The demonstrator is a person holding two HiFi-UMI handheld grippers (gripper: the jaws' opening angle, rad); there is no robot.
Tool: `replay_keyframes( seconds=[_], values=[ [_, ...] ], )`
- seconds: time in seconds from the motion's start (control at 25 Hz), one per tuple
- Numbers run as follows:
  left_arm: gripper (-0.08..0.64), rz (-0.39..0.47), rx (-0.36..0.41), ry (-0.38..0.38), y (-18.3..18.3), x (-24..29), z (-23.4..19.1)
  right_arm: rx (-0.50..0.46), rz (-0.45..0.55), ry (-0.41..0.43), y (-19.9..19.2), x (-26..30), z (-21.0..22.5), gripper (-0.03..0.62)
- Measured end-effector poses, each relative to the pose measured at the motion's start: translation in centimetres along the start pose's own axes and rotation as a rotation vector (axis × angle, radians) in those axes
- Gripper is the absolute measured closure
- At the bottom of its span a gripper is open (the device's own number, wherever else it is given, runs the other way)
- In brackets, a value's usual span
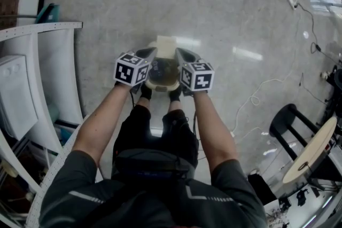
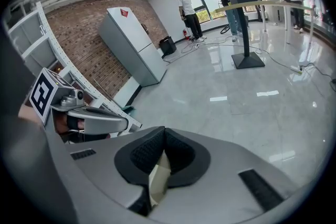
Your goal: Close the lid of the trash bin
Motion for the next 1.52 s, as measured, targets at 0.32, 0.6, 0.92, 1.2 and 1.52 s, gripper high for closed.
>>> replay_keyframes(
  seconds=[0.32,0.6,0.92,1.2,1.52],
  values=[
    [0.568,-0.074,-0.011,0.002,-4.9,-1.7,1.4,-0.01,-0.076,-0.006,-4.7,-2.4,-0.7,0.581],
    [0.568,-0.135,-0.027,-0.003,-9.7,-2.6,2.2,-0.004,-0.143,-0.006,-9.3,-3.3,-1.0,0.581],
    [0.568,-0.209,-0.045,-0.009,-15.0,-2.2,2.5,0.008,-0.223,-0.014,-14.2,-3.4,-0.6,0.581],
    [0.568,-0.263,-0.073,-0.002,-19.8,-1.8,2.0,0.026,-0.291,-0.021,-18.7,-2.9,-0.1,0.581],
    [0.568,-0.296,-0.095,0.028,-22.8,-0.4,0.7,0.03,-0.35,-0.018,-22.3,-1.7,0.8,0.581]
  ],
)
Point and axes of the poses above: the fingertips, and each gripper's own axes: x forward along the fingers, z to its right, y out of its top, the point moved 2 cm from there along -x, backward along the fingers, and after that the axes turned 12 degrees about z, right-handed, at the moved point
